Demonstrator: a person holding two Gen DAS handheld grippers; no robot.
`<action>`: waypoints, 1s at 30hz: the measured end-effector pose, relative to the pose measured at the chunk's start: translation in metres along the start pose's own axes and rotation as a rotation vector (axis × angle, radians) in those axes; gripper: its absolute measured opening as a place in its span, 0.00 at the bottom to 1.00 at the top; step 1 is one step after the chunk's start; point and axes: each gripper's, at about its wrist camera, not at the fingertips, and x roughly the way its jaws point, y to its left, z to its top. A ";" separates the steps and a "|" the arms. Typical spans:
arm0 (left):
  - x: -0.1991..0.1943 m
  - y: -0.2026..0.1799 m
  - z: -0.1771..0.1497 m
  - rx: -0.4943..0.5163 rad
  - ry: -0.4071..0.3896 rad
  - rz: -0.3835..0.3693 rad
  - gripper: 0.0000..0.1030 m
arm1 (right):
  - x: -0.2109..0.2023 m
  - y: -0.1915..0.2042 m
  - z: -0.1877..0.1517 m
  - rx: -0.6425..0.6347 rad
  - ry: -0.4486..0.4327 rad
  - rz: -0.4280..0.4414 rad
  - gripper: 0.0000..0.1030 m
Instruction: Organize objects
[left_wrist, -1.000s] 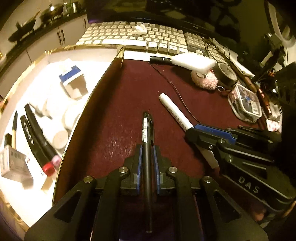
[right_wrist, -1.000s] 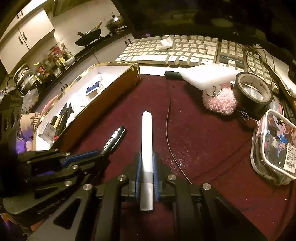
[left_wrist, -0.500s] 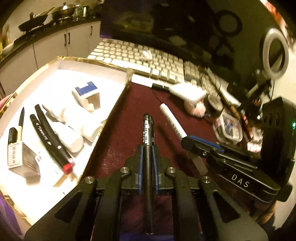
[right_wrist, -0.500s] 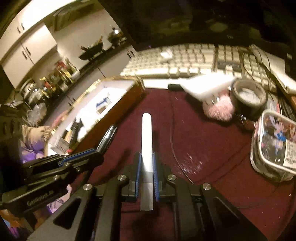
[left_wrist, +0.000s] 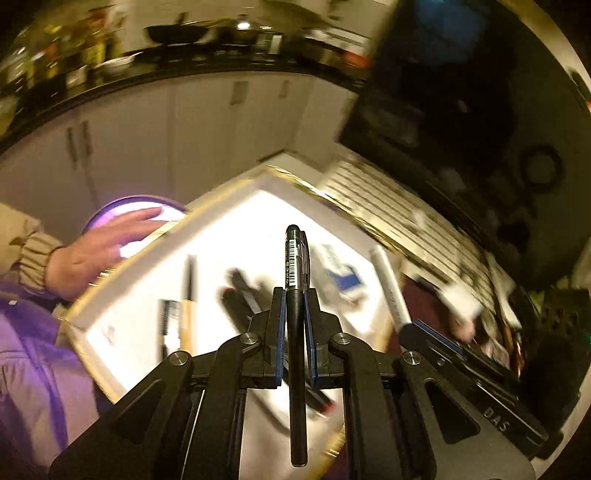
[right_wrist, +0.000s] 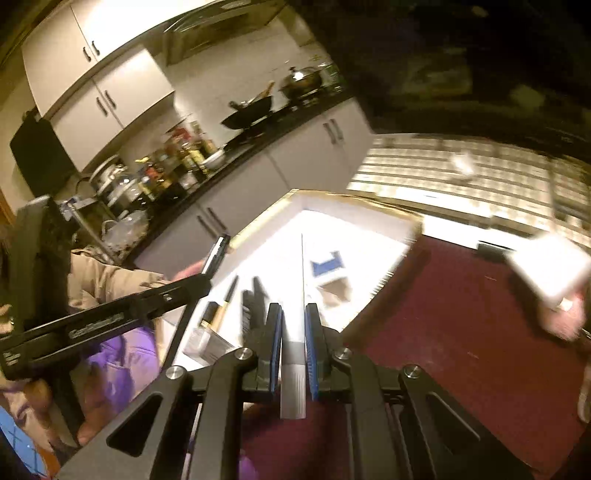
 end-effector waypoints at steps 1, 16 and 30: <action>0.000 0.008 0.003 -0.023 -0.009 0.011 0.08 | 0.008 0.002 0.003 0.003 0.010 0.004 0.10; 0.054 0.043 0.033 -0.054 0.096 0.133 0.09 | 0.075 0.026 -0.004 -0.046 0.147 0.018 0.10; 0.110 0.032 0.032 0.093 0.270 0.170 0.09 | 0.084 0.040 -0.014 -0.152 0.193 -0.031 0.10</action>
